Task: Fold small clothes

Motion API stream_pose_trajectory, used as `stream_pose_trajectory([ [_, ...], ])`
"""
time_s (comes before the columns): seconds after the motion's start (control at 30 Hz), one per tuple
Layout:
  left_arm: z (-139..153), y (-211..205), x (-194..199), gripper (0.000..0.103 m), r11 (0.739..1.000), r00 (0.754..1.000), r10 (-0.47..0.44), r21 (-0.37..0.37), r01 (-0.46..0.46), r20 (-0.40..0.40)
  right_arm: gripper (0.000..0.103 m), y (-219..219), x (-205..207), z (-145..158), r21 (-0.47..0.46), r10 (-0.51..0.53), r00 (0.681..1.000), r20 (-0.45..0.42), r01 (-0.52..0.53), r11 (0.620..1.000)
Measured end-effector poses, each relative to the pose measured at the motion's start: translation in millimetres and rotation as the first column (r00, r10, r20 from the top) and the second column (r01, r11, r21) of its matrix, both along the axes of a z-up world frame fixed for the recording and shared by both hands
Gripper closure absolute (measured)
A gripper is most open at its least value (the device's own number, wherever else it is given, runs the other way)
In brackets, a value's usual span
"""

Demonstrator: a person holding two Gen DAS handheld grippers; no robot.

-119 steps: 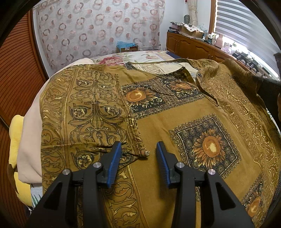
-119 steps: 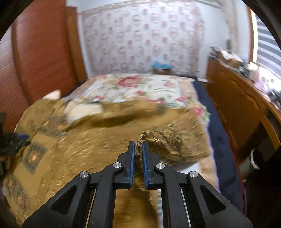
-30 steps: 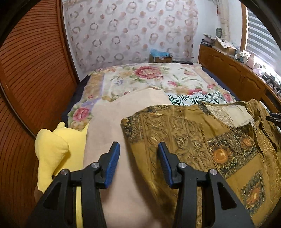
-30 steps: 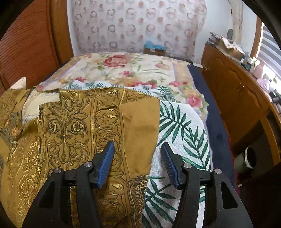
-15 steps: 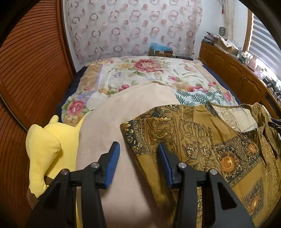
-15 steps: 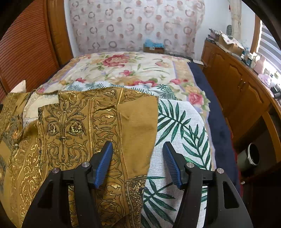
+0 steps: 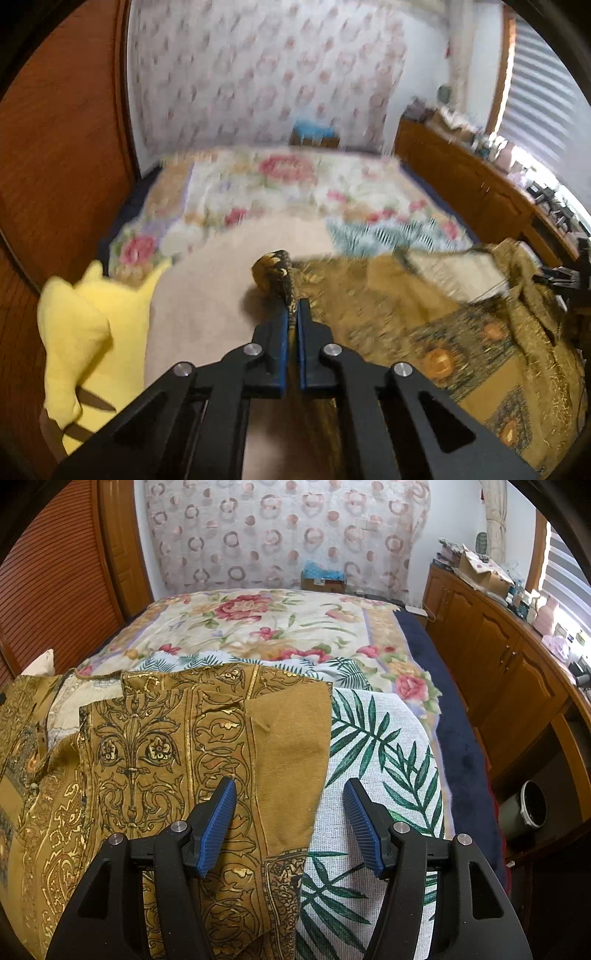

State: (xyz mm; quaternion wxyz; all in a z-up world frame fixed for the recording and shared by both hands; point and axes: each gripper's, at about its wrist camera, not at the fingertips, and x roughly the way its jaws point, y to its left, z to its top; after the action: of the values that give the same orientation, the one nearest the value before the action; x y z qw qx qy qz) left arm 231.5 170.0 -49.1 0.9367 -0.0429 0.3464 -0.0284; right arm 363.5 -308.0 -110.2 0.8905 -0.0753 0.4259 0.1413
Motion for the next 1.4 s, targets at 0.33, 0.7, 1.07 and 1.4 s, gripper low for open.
stream_pose_trajectory([
  [0.33,26.6,-34.6,-23.1,0.103,0.998,0.993,-0.067,0.006,0.067,0.094,0.039,-2.6,1.0,-0.7,-0.009,-0.004,1.0,0.003,0.004,1.0],
  [0.7,20.0,-60.5,-40.8,0.103,0.994,0.989,-0.106,-0.012,0.108,0.099,0.036,-2.5,25.2,0.3,-0.007,0.024,0.999,-0.049,-0.025,1.0],
  [1.07,30.7,-78.6,-86.9,0.103,0.992,0.982,-0.127,-0.006,0.129,0.139,0.1,28.4,16.7,20.7,-0.034,0.05,0.998,0.049,-0.048,0.998],
  [1.4,46.5,-60.0,-167.5,0.103,0.998,0.971,-0.044,-0.025,0.051,0.235,0.102,7.7,-88.4,86.3,0.107,0.058,0.957,0.284,-0.091,0.99],
])
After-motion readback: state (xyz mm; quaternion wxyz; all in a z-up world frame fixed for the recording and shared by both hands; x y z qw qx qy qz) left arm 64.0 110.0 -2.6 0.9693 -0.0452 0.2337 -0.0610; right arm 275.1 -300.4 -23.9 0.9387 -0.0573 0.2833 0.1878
